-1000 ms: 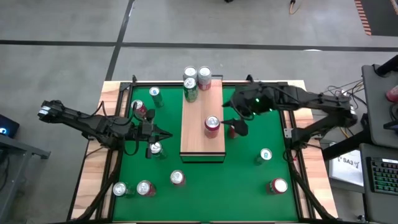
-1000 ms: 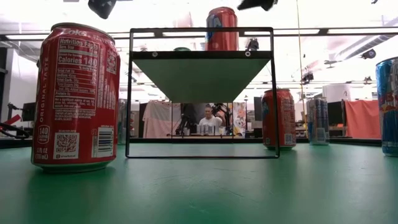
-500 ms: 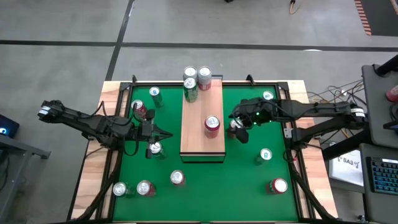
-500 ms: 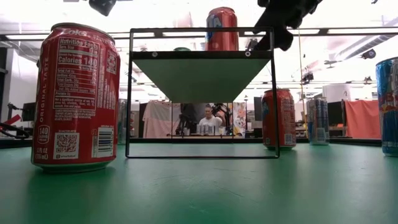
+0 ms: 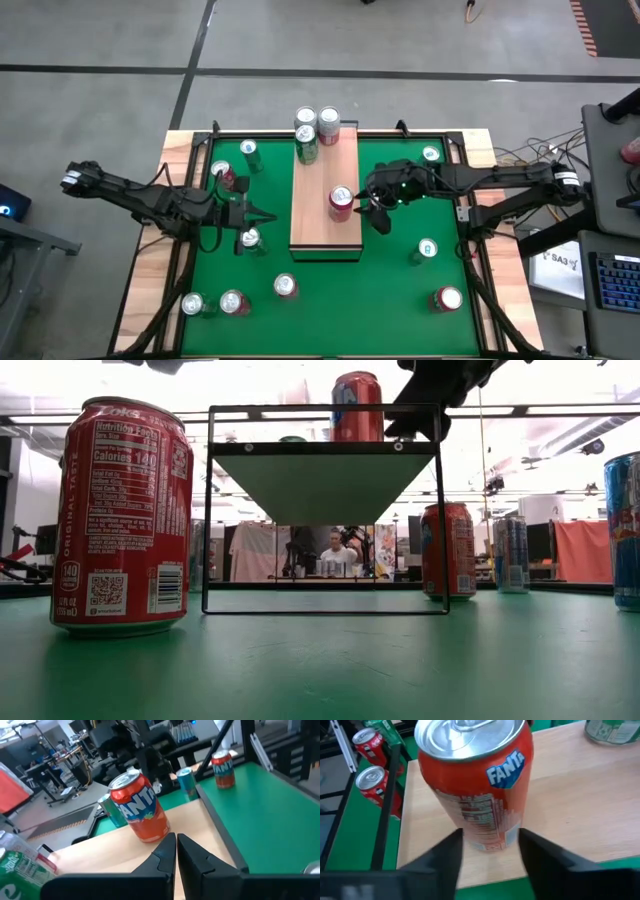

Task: Place canned beverage on shelf
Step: Put the orange can on the shelf

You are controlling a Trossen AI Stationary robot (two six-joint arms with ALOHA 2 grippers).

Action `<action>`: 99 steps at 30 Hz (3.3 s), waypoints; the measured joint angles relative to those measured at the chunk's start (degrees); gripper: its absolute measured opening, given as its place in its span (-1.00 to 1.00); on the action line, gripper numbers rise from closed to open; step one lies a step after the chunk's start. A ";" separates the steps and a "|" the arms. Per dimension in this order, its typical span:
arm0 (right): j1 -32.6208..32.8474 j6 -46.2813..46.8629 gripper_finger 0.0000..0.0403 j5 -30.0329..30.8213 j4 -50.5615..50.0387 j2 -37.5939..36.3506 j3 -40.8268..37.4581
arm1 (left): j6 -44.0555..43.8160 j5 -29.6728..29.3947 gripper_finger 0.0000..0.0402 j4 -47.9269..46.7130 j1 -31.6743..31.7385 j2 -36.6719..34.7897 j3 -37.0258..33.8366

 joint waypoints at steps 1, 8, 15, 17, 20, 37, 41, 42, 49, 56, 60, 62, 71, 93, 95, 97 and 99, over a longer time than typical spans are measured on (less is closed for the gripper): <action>0.00 0.02 -0.35 -0.01 0.39 0.00 0.20 | 0.78 0.01 -1.00 -0.46 0.07 -0.15 0.00; 0.26 1.17 -0.92 0.12 2.84 0.57 0.09 | 2.88 0.02 -1.00 -4.86 0.62 -2.00 0.00; 0.39 4.53 -0.95 0.27 6.35 2.90 0.17 | 7.09 -0.05 -1.00 -8.56 0.90 -5.27 0.00; 0.39 6.82 -0.95 0.77 3.42 3.30 0.84 | 7.81 -0.94 -1.00 -9.72 0.92 -6.55 0.00; 0.48 12.75 -0.95 9.47 -0.44 3.14 0.99 | 6.08 -1.49 -1.00 -12.59 1.01 -8.32 0.00; 5.32 25.33 -0.95 22.54 11.55 6.85 0.77 | 1.38 -1.51 -1.00 -17.53 0.98 -14.03 -0.35; 6.50 25.35 -0.95 23.48 13.72 8.86 0.79 | 1.00 -1.51 -1.00 -17.13 1.00 -14.14 -0.37; 6.71 25.35 -0.95 23.41 14.24 9.41 0.83 | 0.98 -1.51 -1.00 -17.12 0.98 -14.07 -0.37; 7.94 25.95 -0.95 23.09 14.34 12.18 0.83 | 0.32 -1.49 -1.00 -17.06 0.99 -13.92 -0.37; 9.42 23.55 -0.95 22.79 14.31 13.84 0.95 | 0.86 -1.46 -1.00 -15.01 0.99 -13.50 -0.37; 9.39 23.39 -0.95 23.18 14.16 13.62 0.96 | 0.97 -1.48 -1.00 -13.46 0.98 -13.05 -0.35; 9.38 23.38 -0.95 25.21 14.15 13.38 0.96 | 0.98 -1.46 -1.00 -13.31 0.98 -12.71 -0.35; 9.35 22.79 -0.95 30.11 15.50 13.40 0.99 | 1.98 -1.49 -1.00 -13.09 0.98 -11.35 -0.35; 12.28 21.88 -0.95 27.98 17.99 13.49 0.99 | 3.63 -1.47 -1.00 -11.61 0.98 -11.34 -0.33; 12.55 20.37 -0.95 26.25 17.99 13.49 0.99 | 3.71 -1.46 -1.00 -11.54 0.98 -11.34 -0.33; 13.13 18.99 -0.95 24.44 17.94 13.33 0.99 | 3.71 -1.46 -1.00 -11.56 0.98 -11.34 -0.33; 13.71 18.62 -0.95 22.34 17.98 13.02 0.99 | 3.71 -1.46 -1.00 -11.56 0.98 -11.34 -0.33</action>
